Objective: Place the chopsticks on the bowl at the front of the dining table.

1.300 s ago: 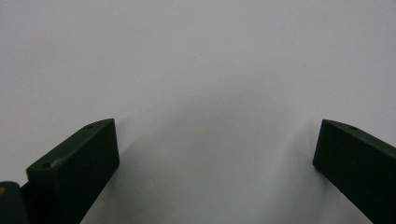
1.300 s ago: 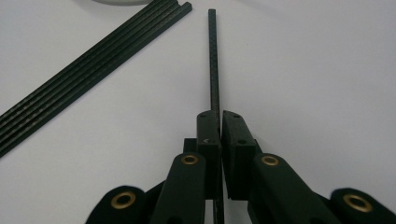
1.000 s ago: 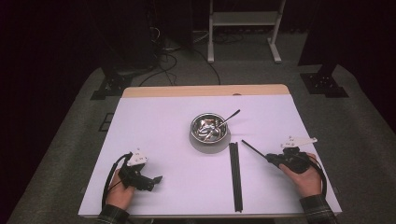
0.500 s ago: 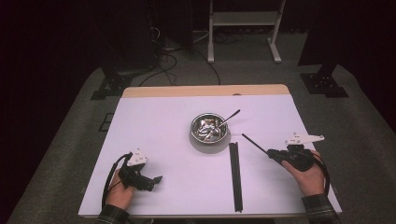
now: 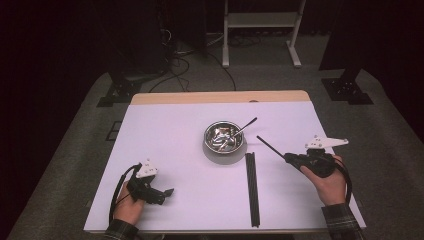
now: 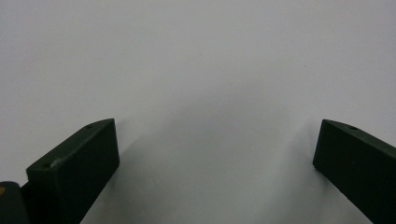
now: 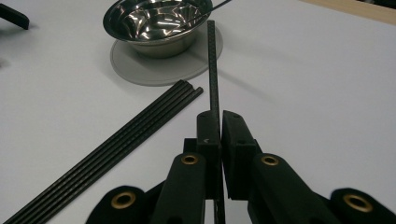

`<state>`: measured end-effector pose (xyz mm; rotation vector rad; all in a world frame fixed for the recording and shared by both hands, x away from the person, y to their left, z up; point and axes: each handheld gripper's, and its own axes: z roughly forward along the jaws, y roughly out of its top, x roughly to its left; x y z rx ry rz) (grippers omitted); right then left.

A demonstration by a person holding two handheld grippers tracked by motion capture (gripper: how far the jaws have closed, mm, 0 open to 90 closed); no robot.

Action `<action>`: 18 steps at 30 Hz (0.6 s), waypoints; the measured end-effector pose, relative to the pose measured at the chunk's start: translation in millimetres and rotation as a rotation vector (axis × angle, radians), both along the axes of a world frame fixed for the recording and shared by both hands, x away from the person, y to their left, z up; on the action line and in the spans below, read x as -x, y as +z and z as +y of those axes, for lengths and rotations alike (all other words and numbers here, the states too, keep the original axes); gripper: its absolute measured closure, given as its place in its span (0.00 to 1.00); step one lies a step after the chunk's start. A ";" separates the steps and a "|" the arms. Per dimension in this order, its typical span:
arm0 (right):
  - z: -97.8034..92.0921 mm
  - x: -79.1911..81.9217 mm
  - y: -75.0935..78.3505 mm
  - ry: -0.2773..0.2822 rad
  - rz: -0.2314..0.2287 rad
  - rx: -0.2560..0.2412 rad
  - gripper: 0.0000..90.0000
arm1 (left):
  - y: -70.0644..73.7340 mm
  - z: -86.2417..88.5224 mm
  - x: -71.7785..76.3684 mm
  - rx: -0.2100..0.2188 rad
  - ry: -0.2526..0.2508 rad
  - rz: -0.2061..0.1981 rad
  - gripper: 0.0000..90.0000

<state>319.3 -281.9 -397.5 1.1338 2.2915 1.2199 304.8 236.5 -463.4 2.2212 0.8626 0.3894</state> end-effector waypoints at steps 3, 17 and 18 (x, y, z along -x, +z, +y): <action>4.4 -2.5 0.9 0.005 -0.001 -0.002 0.95 | 0.0 0.0 0.0 0.000 0.000 0.001 0.00; 23.8 -17.1 6.6 0.025 -0.013 -0.011 0.95 | 0.0 0.0 0.0 0.000 0.000 0.000 0.00; 25.7 -18.1 7.0 0.024 -0.012 -0.013 0.95 | 0.0 0.0 0.0 0.000 0.000 0.000 0.00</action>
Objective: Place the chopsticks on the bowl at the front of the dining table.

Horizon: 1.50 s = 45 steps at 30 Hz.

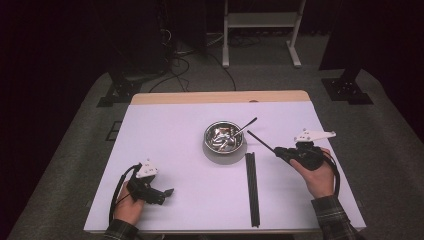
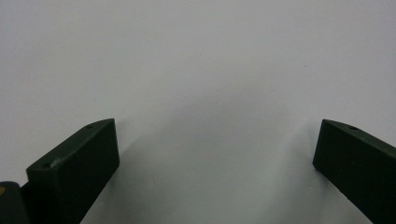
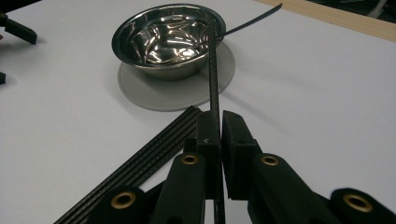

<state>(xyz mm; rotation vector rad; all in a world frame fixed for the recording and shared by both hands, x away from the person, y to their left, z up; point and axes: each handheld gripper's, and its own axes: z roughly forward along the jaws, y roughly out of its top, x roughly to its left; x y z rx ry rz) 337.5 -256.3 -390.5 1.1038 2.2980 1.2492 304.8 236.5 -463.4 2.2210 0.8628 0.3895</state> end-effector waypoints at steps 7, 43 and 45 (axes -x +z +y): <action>11.3 -7.8 3.5 0.006 -0.008 0.002 0.95 | 0.0 0.0 0.1 0.000 0.000 0.000 0.00; 54.0 -63.4 6.2 0.018 -0.005 -0.028 0.95 | 0.1 0.2 0.0 -0.003 -0.001 0.000 0.00; 57.6 -66.1 6.5 0.019 -0.005 -0.024 0.95 | 0.1 0.2 0.0 -0.003 -0.001 0.000 0.00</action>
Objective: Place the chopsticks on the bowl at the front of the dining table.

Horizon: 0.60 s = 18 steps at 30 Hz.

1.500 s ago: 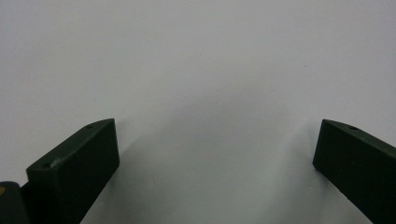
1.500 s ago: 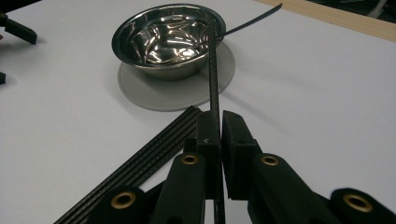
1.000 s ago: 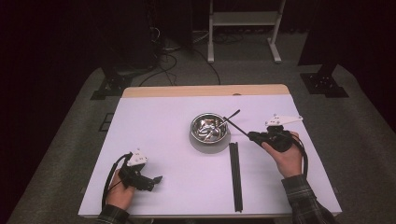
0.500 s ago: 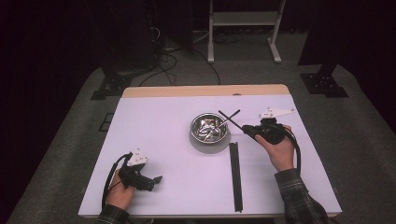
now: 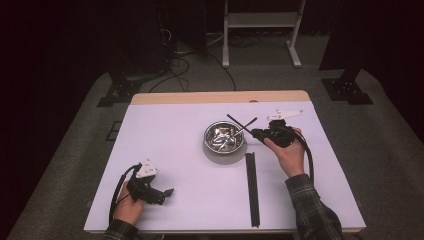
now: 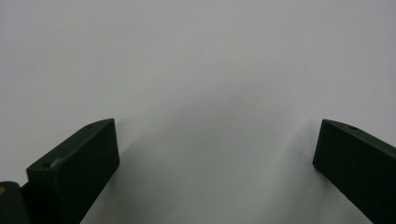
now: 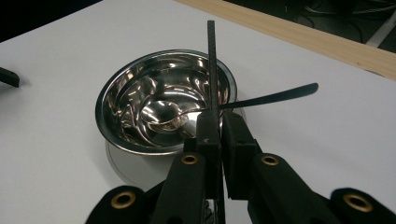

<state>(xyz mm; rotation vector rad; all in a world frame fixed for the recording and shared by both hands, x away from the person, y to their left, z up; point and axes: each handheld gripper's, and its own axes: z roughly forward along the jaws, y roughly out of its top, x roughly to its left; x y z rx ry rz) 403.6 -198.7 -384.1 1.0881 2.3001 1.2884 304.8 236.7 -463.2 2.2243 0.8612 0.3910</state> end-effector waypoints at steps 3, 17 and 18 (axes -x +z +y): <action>5.2 -3.0 0.2 0.003 0.001 0.001 0.95 | 0.0 0.0 0.1 0.001 0.000 0.001 0.00; 27.1 -20.5 -6.4 0.002 0.004 -0.005 0.95 | -0.1 -0.1 0.1 0.002 0.000 0.002 0.00; 28.6 -22.1 -7.4 0.004 0.006 -0.006 0.95 | -0.1 -0.1 0.1 0.002 0.001 0.001 0.00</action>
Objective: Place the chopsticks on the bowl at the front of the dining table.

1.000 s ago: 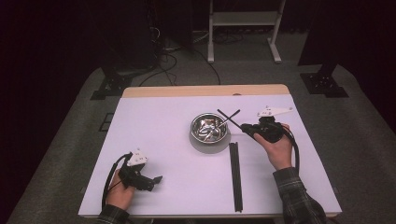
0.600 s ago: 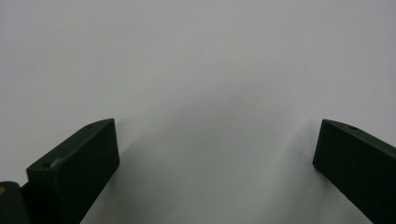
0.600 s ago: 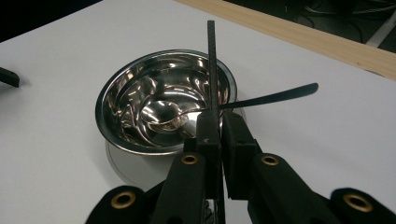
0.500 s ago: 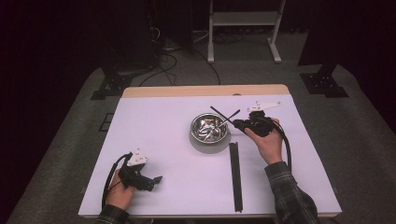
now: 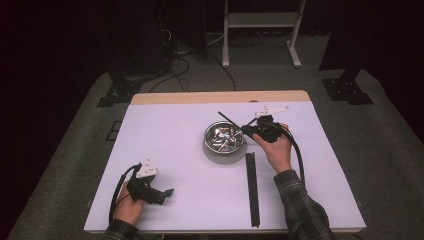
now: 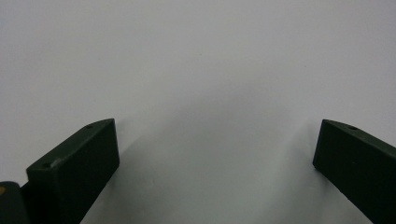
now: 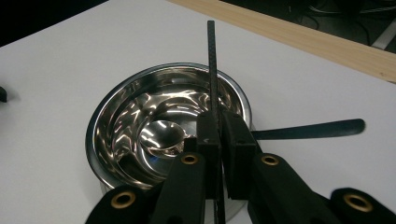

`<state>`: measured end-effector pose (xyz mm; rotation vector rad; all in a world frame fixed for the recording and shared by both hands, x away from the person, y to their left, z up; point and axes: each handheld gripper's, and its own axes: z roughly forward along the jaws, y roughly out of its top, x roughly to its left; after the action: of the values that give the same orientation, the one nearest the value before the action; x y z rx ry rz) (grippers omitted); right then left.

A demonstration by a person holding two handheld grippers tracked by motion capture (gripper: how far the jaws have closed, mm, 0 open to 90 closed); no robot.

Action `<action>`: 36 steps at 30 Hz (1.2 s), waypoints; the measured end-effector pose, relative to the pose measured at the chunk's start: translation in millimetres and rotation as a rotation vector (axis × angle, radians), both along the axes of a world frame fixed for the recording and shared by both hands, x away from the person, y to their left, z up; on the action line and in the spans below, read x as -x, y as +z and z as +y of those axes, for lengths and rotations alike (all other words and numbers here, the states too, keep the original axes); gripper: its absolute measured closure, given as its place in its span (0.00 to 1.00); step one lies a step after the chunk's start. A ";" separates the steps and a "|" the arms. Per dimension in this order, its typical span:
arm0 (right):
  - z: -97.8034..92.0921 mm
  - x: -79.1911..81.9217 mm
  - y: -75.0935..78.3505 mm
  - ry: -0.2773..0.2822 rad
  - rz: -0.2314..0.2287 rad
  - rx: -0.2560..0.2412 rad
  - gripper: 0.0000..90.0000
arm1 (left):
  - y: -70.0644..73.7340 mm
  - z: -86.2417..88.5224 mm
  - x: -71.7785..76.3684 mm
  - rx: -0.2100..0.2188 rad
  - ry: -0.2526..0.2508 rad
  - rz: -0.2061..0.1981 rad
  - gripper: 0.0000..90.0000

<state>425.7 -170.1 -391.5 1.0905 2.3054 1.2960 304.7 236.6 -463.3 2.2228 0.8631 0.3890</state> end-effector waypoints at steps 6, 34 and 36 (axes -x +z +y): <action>9.0 -7.7 -6.6 0.002 0.013 0.005 0.95 | 0.0 0.0 0.0 -0.001 0.000 0.000 0.00; 37.4 -30.5 -18.1 0.001 0.039 0.056 0.95 | 0.0 0.0 0.1 0.000 0.000 -0.001 0.00; 38.6 -32.2 -18.5 0.002 0.038 0.053 0.95 | 0.0 0.0 0.1 0.000 0.000 -0.001 0.00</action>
<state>457.9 -131.5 -409.9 1.1049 2.3552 1.2174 304.6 236.6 -463.3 2.2227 0.8623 0.3902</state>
